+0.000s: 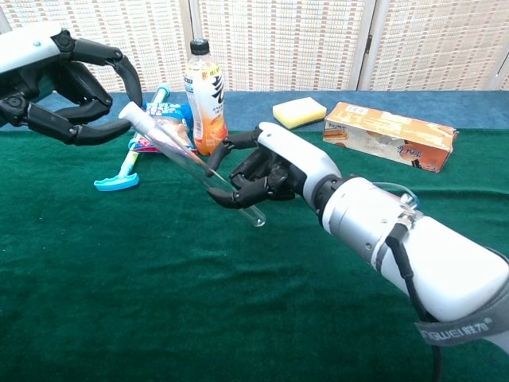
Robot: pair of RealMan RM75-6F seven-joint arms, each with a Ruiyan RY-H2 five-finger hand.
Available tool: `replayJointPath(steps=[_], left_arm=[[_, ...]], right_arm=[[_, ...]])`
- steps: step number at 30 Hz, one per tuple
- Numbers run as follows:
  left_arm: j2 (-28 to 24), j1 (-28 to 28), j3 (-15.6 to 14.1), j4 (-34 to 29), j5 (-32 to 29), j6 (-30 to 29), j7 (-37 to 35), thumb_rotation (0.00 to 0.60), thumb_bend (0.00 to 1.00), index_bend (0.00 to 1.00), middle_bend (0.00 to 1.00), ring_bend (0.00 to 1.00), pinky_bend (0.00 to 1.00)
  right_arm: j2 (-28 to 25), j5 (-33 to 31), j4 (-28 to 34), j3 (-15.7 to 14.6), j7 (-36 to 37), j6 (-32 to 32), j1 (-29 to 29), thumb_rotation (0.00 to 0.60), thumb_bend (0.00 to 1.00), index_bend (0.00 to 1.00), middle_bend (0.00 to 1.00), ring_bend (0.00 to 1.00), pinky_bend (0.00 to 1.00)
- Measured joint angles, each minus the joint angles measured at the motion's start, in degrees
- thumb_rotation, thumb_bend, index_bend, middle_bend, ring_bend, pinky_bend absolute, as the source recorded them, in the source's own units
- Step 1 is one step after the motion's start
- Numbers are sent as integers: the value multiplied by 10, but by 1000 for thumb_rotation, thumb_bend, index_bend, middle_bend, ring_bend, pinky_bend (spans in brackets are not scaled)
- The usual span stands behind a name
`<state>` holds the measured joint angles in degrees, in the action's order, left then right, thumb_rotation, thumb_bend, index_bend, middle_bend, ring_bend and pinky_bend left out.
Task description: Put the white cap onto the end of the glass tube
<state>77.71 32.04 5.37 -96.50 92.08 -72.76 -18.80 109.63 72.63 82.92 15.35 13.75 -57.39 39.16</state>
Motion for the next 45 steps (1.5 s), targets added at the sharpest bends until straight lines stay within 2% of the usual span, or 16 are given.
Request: replayJointPath(steps=[9,11,13,16,18,21,22,24,25,27,29,34,38,42,45], left_arm=[[2,-1,-1,2,1,-3,0,600,598,645,979,904,832],[1,-1,-2,3,0,-1,2,600,522,550,979,899,832],[-2,-1,-3,2,-2,3,6,600,388,386,979,892,832],[-7,1,-5,1,-4,10,10,600,313,221,978,877,831],[-14,2,-6,0,-4,16,13,600,294,152,961,850,825],[-24,3,-9,-4,-4,20,18,600,287,72,848,736,762],[-27,3,-9,-5,-3,20,20,600,286,55,779,657,718],[-33,2,-11,-6,-2,20,26,600,286,49,677,539,652],[-36,1,-11,-5,-2,20,29,600,285,49,594,452,589],[-44,-1,-13,-5,-3,21,35,600,285,49,506,349,492],[-52,-4,-14,-3,-7,20,46,600,284,50,461,274,396],[-62,-20,-15,7,-23,11,66,600,283,53,432,230,301],[-67,-32,-19,16,-35,8,64,600,283,40,427,231,284],[-70,-39,-22,23,-42,9,59,600,282,23,424,231,265],[-70,-44,-24,28,-44,8,58,600,282,19,423,232,259]], right_arm=[[4,0,0,-1,-5,-1,1,600,608,881,964,1000,1000],[4,-1,-1,-1,-6,-1,0,600,608,881,964,1000,1000],[2,-2,-1,-2,-10,0,0,600,608,881,964,1000,1000],[-2,-5,0,-2,-18,0,-1,600,608,881,964,1000,1000],[-5,-8,2,-2,-26,0,-1,600,608,881,964,1000,1000],[-12,-11,7,-2,-43,-1,-2,600,608,881,964,1000,1000],[-16,-13,10,-2,-51,-1,-2,600,608,881,964,1000,1000],[-23,-17,13,-2,-67,-1,-3,600,608,881,964,1000,1000],[-28,-21,15,-3,-80,-1,-3,600,608,881,964,1000,1000],[-38,-28,19,-3,-103,1,-2,600,608,881,964,1000,1000],[-50,-41,23,-3,-136,4,-1,600,608,881,964,1000,1000],[-73,-76,26,-10,-240,10,7,600,608,873,964,1000,1000],[-74,-101,14,-21,-322,5,14,600,608,791,956,1000,1000],[-64,-124,-12,-35,-376,1,21,600,607,614,932,1000,1000],[-52,-134,-29,-41,-400,-1,26,600,607,524,923,1000,1000]])
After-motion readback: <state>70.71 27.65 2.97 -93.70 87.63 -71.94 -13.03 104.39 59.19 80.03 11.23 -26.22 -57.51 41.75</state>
